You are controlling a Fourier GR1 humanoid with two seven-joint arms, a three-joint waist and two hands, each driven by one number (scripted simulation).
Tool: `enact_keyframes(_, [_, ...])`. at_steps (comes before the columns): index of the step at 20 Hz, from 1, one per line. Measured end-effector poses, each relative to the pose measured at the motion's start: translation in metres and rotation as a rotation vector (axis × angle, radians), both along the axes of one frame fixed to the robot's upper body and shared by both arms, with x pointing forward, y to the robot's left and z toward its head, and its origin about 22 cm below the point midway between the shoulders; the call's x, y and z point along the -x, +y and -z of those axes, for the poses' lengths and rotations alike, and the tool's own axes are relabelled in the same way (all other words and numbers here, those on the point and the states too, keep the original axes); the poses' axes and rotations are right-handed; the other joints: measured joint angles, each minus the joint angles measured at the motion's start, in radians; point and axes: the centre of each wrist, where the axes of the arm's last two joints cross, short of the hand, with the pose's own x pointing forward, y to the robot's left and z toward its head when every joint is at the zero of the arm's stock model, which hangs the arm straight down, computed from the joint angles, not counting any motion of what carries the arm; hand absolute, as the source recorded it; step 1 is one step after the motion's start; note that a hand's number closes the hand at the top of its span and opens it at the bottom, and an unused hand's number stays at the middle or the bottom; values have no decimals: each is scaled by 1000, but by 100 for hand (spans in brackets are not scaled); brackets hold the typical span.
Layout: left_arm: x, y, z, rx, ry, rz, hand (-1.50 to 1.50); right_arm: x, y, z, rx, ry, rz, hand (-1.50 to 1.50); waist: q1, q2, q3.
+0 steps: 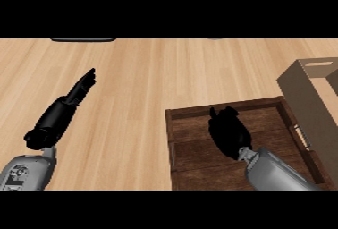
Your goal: Pick the sweet potato from the tray and place it in the cardboard box
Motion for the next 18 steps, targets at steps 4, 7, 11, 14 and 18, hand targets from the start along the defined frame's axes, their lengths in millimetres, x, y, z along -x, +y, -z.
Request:
enact_keyframes(4, [-2, -7, -6, -4, 7, -1, 0, -5, -7, 1, -24, -28, -90, 150, 0, -1, 0])
enact_keyframes(7, [-4, -4, -4, -2, 3, -3, 0, -7, -4, -1, -39, -49, -142, 150, -3, -1, 0])
enact_keyframes(11, [-2, -5, -6, 0, 2, -1, 0, -14, -4, -2, -156, -77, -121, 150, 1, 7, 3])
enact_keyframes(14, [-3, -3, -8, 5, -6, -9, 0, -35, -12, -14, -390, -122, 99, 150, -8, 18, 8])
enact_keyframes(18, [-3, -3, -9, 8, -14, -6, 0, -63, -27, -30, -691, -215, 414, 150, -3, 26, 11])
